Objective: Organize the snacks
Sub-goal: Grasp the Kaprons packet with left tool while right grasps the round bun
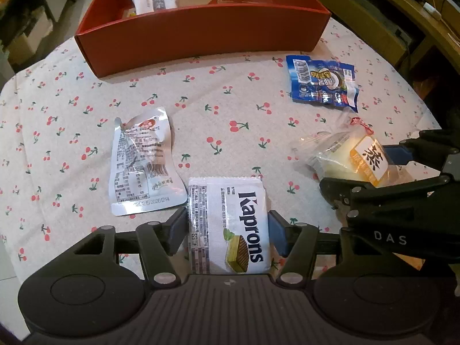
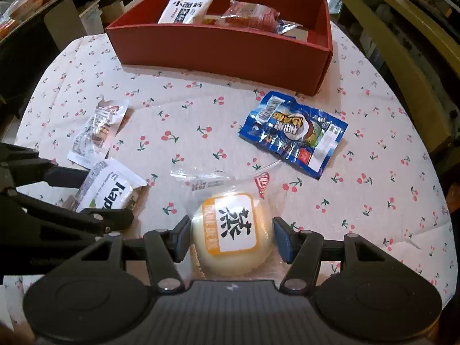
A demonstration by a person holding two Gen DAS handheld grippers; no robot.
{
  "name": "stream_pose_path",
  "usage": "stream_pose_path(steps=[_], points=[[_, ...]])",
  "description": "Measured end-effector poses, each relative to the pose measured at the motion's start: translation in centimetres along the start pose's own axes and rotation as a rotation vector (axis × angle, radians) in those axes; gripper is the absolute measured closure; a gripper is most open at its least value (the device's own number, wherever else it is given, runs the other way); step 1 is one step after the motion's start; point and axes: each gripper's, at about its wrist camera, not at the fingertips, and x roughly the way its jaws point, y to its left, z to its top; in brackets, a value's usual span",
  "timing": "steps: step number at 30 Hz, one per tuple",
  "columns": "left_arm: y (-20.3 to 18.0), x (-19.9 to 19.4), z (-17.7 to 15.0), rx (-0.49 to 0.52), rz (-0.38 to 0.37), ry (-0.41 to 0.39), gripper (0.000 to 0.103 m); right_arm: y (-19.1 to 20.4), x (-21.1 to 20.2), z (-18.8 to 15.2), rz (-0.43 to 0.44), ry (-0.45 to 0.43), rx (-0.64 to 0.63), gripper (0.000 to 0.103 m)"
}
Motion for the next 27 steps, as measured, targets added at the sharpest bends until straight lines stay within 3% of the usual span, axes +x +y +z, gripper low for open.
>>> stream_pose_path(steps=[7,11,27], points=[[-0.3,0.2,0.1,0.022,0.012,-0.004,0.032,-0.2,0.7,0.0,0.009,0.012,-0.003,0.027],[-0.2,-0.1,-0.2,0.011,0.018,-0.002,0.038,0.2,0.4,-0.1,-0.007,0.002,-0.015,0.030],[1.5,-3.3,1.1,-0.096,-0.043,-0.118,0.038,-0.6,-3.1,0.9,0.009,-0.153,0.058,0.031]])
